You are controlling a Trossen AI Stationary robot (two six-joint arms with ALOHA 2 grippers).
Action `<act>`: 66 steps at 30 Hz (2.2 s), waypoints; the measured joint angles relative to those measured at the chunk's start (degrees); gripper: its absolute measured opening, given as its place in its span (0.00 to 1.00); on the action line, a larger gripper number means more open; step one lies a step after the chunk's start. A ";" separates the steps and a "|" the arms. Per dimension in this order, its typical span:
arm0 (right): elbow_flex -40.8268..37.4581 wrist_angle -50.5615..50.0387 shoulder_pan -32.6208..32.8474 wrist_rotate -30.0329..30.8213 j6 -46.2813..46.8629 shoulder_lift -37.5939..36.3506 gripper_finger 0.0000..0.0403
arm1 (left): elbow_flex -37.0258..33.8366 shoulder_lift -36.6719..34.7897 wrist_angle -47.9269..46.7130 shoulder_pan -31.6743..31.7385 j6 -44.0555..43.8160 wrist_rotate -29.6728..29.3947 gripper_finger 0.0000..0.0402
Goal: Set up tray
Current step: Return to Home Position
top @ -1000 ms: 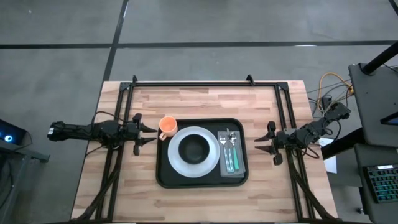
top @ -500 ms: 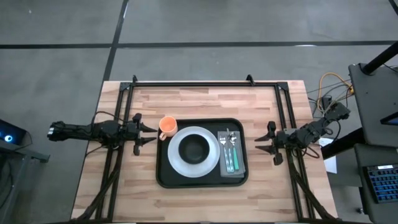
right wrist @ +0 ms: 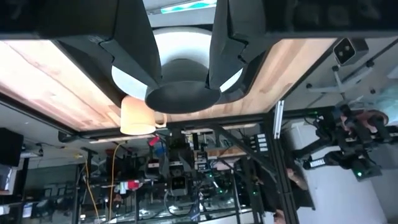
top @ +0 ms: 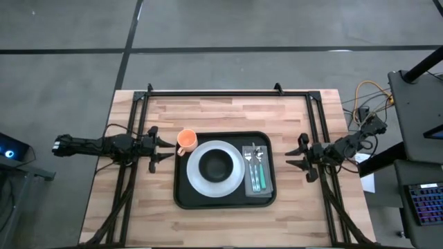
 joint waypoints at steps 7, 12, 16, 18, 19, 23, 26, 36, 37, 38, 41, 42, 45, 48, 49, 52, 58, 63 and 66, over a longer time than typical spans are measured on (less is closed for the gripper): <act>-0.11 0.33 0.00 0.02 0.00 0.00 0.31 | -0.02 0.53 0.02 0.00 0.00 -0.04 0.34; -0.11 0.26 0.00 0.02 0.02 0.66 0.31 | -0.04 1.46 0.02 0.02 0.00 -0.07 0.34; -0.11 0.28 0.02 0.02 0.02 1.12 0.31 | -0.04 2.72 0.02 0.02 0.00 -0.07 0.34; -0.11 0.30 0.00 0.01 0.03 1.27 0.30 | -0.04 3.55 0.02 0.02 0.00 -0.11 0.34; -0.11 0.28 0.02 0.00 0.02 1.27 0.31 | -0.04 3.86 0.02 0.02 0.00 -0.13 0.34; -0.11 0.46 0.00 0.10 -2.96 1.25 0.31 | 0.02 5.20 0.01 0.02 0.00 -0.15 0.34; -0.11 1.99 0.00 0.29 -6.08 1.25 0.30 | -0.20 5.86 1.10 0.02 -0.15 -0.17 0.34; -0.13 8.68 -0.02 9.05 -12.84 1.22 0.31 | -2.18 5.82 12.19 0.46 -0.44 -0.87 0.34; -0.13 8.72 -0.01 9.05 -13.28 1.22 0.31 | -2.33 5.82 12.79 0.46 -0.44 -0.87 0.34; -0.13 8.72 0.00 9.05 -13.60 1.20 0.31 | -2.54 5.79 13.33 0.46 -0.44 -0.87 0.34; -0.14 8.70 0.00 9.09 -14.11 1.22 0.31 | -3.19 5.79 13.29 0.46 -0.44 -0.90 0.34; -0.23 8.72 -0.01 9.09 -14.12 1.22 0.31 | -3.52 5.79 13.27 0.46 -0.44 -0.90 0.34; -0.61 8.68 -0.02 9.11 -14.63 1.24 0.31 | -3.93 5.86 13.24 0.50 -0.50 -0.91 0.34; -0.86 8.70 -0.01 9.11 -15.16 1.22 0.31 | -3.95 5.88 13.68 0.50 -0.48 -1.06 0.34; -0.90 8.67 -0.02 9.13 -15.17 1.22 0.31 | -3.96 5.83 14.43 0.50 -0.47 -1.08 0.34; -0.90 8.69 -0.02 9.18 -15.17 1.22 0.31 | -3.89 5.80 15.14 0.50 -0.45 -1.14 0.34; -1.71 8.62 -0.02 9.95 -15.38 1.22 0.30 | -3.95 5.82 15.58 0.50 -0.32 -1.29 0.34; -1.82 4.76 -0.04 18.75 -11.62 1.49 0.31 | -3.96 5.85 15.58 0.50 0.50 -1.92 0.34; -1.84 4.64 -0.07 22.72 -10.62 1.57 0.30 | -3.96 5.92 15.47 0.50 0.59 -1.90 0.34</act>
